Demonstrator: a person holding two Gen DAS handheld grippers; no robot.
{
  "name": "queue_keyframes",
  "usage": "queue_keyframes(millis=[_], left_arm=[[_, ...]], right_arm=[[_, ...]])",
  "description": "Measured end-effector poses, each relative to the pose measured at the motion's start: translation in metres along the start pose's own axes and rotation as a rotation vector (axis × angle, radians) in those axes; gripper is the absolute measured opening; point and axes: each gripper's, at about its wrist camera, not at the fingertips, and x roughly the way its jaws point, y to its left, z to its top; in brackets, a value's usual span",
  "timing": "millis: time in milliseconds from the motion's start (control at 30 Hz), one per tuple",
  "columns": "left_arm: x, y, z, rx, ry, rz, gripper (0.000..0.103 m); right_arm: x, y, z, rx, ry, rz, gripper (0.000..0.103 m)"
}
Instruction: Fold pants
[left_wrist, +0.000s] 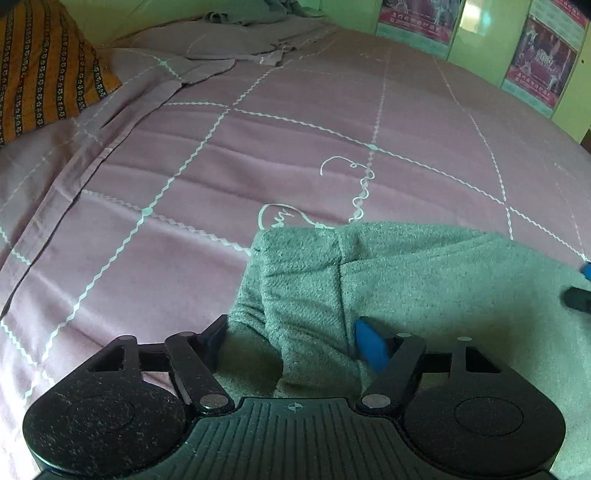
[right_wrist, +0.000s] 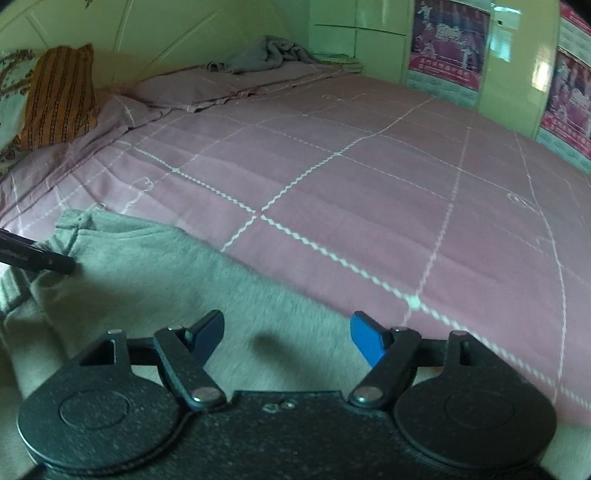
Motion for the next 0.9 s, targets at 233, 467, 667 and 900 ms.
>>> queue_keyframes(millis=[233, 467, 667, 900], left_arm=[[-0.010, -0.014, -0.005, 0.070, -0.011, 0.006, 0.037], [-0.035, -0.021, -0.018, 0.073, -0.066, 0.051, 0.028], [-0.100, -0.009, -0.047, 0.056, -0.121, 0.002, 0.024], [-0.159, -0.002, -0.123, 0.108, -0.084, 0.023, 0.025]], right_arm=[[0.029, -0.009, 0.014, -0.003, 0.045, 0.045, 0.045], [-0.012, 0.011, 0.001, -0.053, 0.011, 0.112, 0.005], [-0.129, 0.052, -0.046, -0.123, -0.117, 0.161, 0.005], [-0.211, 0.104, -0.150, -0.056, -0.055, 0.261, 0.005]])
